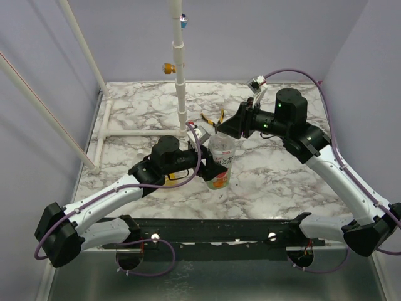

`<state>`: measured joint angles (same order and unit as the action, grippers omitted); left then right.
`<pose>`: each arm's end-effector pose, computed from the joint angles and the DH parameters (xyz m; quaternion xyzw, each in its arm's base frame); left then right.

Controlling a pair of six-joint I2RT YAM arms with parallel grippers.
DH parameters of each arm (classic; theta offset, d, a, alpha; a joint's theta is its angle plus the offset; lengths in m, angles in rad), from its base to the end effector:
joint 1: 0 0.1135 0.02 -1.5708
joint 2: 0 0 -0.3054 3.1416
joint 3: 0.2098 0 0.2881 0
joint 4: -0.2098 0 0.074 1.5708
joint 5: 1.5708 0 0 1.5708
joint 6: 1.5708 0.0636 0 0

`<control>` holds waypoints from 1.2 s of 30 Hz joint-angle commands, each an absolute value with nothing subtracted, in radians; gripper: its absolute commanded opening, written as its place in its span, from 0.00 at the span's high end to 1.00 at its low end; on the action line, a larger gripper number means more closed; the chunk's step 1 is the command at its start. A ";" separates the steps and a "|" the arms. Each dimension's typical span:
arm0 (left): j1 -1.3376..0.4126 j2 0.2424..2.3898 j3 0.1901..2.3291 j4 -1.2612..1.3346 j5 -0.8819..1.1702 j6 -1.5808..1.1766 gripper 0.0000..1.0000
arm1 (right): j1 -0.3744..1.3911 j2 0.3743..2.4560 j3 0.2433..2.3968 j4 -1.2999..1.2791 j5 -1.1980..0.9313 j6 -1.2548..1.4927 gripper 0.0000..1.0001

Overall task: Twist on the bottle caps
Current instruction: Screw the bottle cap onto the plastic bottle.

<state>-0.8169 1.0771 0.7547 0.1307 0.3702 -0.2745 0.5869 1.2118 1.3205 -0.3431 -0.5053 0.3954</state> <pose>0.1834 -0.2289 0.3247 0.3160 0.6993 -0.4459 0.4608 0.2431 0.1986 0.4595 -0.2268 0.7417 0.4560 0.4365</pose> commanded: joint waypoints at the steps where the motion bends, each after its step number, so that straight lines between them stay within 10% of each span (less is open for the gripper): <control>1: -0.806 1.076 0.756 0.167 0.410 -0.290 1.00 | 0.581 1.197 1.301 -0.319 -0.546 0.407 0.60; 17: -0.792 1.153 0.847 0.135 0.298 -0.301 1.00 | 0.582 1.226 1.326 -0.407 -0.412 0.426 0.79; 36: -0.970 1.376 1.071 0.187 -0.385 -0.273 1.00 | 0.725 1.435 1.529 -0.751 0.250 0.701 0.87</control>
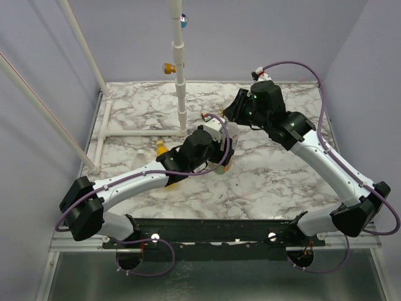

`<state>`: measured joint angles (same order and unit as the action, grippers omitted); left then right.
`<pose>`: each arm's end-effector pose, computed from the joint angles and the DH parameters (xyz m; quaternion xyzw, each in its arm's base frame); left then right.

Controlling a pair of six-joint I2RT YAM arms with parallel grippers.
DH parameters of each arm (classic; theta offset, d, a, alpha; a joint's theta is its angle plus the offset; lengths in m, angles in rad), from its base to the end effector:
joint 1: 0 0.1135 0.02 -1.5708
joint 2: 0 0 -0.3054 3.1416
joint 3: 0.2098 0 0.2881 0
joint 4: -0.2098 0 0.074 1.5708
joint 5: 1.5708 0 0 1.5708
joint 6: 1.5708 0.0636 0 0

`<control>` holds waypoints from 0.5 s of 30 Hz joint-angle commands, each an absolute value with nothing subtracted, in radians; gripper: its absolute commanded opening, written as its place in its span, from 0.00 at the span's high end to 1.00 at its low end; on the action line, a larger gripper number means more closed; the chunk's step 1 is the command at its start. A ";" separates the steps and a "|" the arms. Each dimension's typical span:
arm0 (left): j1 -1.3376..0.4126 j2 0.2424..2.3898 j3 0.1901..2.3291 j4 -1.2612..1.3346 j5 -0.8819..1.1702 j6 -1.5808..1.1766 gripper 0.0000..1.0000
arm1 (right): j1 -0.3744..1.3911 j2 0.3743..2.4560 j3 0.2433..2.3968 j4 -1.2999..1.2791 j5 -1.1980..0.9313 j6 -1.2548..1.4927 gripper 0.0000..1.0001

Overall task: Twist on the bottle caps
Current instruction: Screw the bottle cap onto the plastic bottle.

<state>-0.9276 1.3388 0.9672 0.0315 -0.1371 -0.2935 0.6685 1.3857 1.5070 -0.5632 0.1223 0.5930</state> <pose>0.2248 -0.2855 0.3186 0.2164 0.7864 -0.2843 0.5039 0.2875 0.2172 0.4487 0.0008 0.8439 0.2732 0.4617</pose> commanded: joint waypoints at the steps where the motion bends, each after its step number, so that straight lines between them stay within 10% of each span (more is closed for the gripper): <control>1: -0.979 1.389 1.080 0.195 -0.406 -0.273 1.00 | 0.731 1.443 1.536 -0.759 0.269 0.711 0.87; 6: -0.992 1.437 1.105 0.205 -0.411 -0.274 1.00 | 0.735 1.436 1.522 -0.721 0.272 0.735 0.77; 15: -0.968 1.367 0.995 0.129 -0.290 -0.288 1.00 | 0.730 1.380 1.619 -0.706 0.271 0.662 0.18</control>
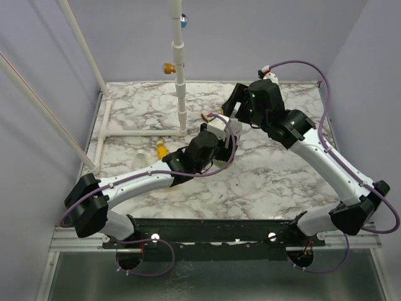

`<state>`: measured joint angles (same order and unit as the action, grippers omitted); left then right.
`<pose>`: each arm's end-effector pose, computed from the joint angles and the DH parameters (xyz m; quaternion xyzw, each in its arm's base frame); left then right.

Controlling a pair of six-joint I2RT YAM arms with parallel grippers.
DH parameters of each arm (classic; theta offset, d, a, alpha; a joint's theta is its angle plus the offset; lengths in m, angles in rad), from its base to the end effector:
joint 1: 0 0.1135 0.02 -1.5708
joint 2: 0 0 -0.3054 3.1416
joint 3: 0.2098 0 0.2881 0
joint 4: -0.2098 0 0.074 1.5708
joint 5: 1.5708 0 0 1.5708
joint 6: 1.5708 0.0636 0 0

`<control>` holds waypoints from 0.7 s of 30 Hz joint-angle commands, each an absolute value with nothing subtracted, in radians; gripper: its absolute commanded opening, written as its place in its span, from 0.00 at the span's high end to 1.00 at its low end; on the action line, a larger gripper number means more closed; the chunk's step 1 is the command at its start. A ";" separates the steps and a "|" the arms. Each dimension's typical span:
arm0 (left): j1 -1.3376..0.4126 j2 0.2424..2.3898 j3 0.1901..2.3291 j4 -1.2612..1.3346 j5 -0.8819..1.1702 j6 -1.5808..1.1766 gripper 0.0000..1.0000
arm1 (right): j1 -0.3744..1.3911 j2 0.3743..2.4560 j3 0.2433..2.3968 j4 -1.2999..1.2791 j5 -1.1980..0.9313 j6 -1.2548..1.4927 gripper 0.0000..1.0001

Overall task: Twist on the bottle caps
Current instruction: Screw the bottle cap onto the plastic bottle.

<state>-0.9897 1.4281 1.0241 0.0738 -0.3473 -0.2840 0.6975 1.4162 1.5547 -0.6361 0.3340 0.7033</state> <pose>0.2299 -0.3106 0.3168 0.1827 0.7868 -0.2274 0.5439 0.2905 0.2163 0.4496 0.0874 0.8472 0.2157 0.4775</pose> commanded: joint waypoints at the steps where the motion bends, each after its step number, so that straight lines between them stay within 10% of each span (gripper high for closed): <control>1: -0.964 1.355 0.983 0.113 -0.270 -0.291 1.00 | 0.730 1.374 1.627 -0.703 0.267 0.653 0.14; 21: -0.773 1.012 0.743 0.140 0.612 -0.391 1.00 | 0.607 1.142 1.298 -0.318 -0.540 0.369 0.16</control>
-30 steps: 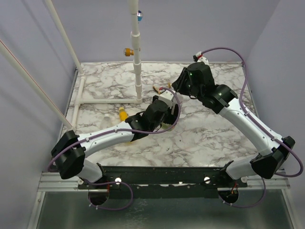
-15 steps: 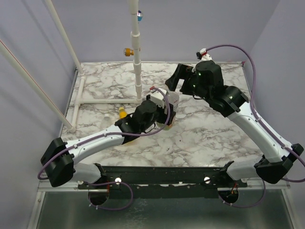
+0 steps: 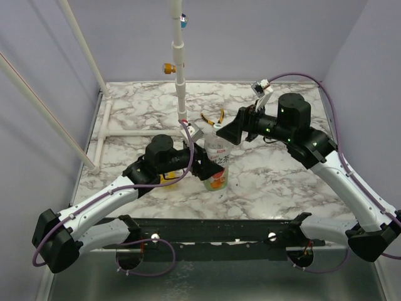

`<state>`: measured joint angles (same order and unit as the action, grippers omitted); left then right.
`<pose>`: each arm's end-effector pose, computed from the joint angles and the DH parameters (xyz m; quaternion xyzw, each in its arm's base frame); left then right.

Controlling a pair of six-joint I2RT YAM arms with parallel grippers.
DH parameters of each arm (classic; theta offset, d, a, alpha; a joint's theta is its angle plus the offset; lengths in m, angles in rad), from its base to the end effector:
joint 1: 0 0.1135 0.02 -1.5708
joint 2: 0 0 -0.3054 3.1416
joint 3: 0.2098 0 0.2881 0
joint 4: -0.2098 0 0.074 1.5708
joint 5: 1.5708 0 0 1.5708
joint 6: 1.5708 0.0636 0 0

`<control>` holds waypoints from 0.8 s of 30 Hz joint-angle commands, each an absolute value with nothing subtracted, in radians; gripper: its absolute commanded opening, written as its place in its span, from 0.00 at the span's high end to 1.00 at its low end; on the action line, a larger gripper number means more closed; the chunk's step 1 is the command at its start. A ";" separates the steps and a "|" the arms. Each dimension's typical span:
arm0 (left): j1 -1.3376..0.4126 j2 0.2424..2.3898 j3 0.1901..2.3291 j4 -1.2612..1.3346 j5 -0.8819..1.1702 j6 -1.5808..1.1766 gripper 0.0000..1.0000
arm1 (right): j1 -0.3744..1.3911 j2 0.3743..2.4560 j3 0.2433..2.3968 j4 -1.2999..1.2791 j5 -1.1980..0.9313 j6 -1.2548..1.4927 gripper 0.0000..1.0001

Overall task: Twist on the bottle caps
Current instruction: Screw the bottle cap onto the plastic bottle.

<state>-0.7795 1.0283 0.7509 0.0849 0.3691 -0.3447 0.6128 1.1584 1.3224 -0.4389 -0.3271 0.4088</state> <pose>0.1835 -0.2136 0.3301 0.2776 0.7157 -0.4530 0.4534 0.2296 0.1864 0.4621 -0.1779 0.7726 0.4044 0.4560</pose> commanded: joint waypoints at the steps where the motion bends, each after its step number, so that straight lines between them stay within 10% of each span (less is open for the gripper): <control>1: -0.773 1.012 0.741 0.149 0.630 -0.402 1.00 | 0.606 1.143 1.288 -0.298 -0.566 0.377 0.17; 10: -0.773 1.001 0.744 0.183 0.679 -0.422 1.00 | 0.604 1.168 1.278 -0.223 -0.654 0.422 0.39; 24: -0.733 1.031 0.742 0.186 0.648 -0.420 1.00 | 0.604 1.151 1.270 -0.213 -0.699 0.457 0.44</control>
<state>-0.7532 1.0195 0.7437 0.1509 0.6296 -0.4110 0.6083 1.1664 1.2839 -0.2371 -0.6529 0.4412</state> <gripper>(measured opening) 0.774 0.566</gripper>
